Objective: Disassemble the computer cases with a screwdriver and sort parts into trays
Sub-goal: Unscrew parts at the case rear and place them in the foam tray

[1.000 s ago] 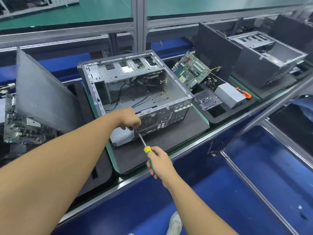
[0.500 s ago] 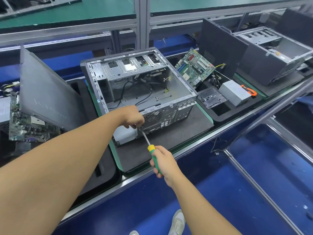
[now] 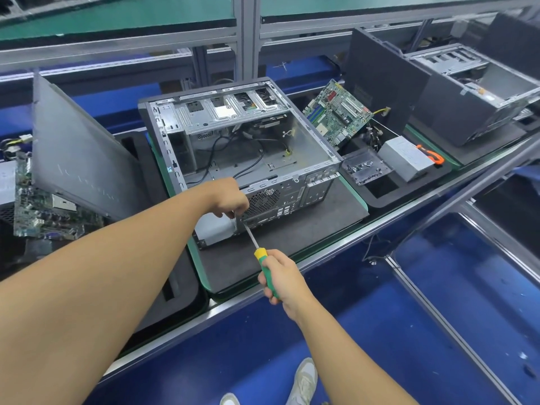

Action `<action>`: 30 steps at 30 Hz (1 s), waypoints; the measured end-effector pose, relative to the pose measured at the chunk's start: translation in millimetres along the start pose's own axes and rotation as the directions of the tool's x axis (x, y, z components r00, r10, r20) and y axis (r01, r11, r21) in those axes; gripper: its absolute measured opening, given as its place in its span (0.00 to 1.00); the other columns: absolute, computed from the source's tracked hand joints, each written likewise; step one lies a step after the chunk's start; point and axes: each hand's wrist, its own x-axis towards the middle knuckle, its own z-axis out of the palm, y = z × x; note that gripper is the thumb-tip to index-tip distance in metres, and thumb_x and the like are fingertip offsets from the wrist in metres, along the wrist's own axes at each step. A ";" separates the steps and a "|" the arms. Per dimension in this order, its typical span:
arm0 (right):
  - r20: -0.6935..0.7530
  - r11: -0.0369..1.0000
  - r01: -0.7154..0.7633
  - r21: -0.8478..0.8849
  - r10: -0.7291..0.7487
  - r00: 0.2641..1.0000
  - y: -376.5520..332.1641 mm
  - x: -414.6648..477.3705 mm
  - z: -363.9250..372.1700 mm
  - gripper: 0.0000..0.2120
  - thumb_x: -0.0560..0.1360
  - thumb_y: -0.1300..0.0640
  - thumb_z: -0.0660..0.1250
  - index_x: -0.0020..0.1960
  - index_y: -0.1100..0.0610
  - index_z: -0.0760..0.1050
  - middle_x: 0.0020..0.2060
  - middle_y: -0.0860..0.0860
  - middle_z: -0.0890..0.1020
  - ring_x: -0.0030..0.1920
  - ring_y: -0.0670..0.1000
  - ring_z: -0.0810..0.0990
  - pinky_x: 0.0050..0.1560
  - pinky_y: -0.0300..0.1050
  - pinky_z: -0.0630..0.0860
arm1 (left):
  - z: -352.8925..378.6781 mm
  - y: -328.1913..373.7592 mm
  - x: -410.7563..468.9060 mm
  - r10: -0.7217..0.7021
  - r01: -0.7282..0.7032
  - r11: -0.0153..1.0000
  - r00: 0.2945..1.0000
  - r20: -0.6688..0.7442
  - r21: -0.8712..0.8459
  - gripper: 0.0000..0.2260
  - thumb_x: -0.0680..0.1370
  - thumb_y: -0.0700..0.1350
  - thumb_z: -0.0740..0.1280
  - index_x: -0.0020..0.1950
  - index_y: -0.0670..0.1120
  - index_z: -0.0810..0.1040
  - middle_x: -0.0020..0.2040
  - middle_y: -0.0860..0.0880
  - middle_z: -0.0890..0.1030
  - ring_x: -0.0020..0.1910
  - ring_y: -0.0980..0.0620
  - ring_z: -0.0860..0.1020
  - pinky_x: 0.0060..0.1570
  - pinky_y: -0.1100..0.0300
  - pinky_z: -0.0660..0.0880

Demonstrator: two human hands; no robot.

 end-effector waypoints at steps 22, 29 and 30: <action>0.034 0.988 -0.078 0.135 0.075 0.997 10.2 8.2 -1.6 0.11 0.74 0.51 0.58 0.52 0.46 0.78 0.32 0.51 0.75 0.26 0.48 0.69 0.25 0.39 0.64 | -1.4 -2.4 1.2 0.000 0.000 1.000 1.000 0.012 -0.013 0.07 0.62 0.42 0.66 0.34 0.40 0.81 0.36 0.47 0.85 0.38 0.53 0.85 0.40 0.57 0.82; 0.034 0.978 -0.110 0.179 0.105 0.994 6.4 8.3 -1.3 0.12 0.74 0.51 0.59 0.54 0.47 0.77 0.33 0.52 0.75 0.26 0.48 0.68 0.25 0.39 0.64 | -0.7 -1.2 0.8 0.003 -0.003 1.000 1.000 0.001 -0.007 0.04 0.65 0.40 0.67 0.34 0.41 0.80 0.37 0.46 0.85 0.39 0.53 0.86 0.42 0.55 0.82; 0.046 0.967 -0.137 0.217 0.130 0.990 5.9 9.3 -2.9 0.13 0.74 0.50 0.59 0.55 0.48 0.77 0.32 0.52 0.75 0.26 0.48 0.68 0.24 0.38 0.63 | -0.5 -1.0 0.8 0.002 -0.002 1.000 1.000 0.003 -0.006 0.04 0.66 0.40 0.67 0.34 0.40 0.80 0.38 0.45 0.85 0.40 0.53 0.86 0.43 0.54 0.82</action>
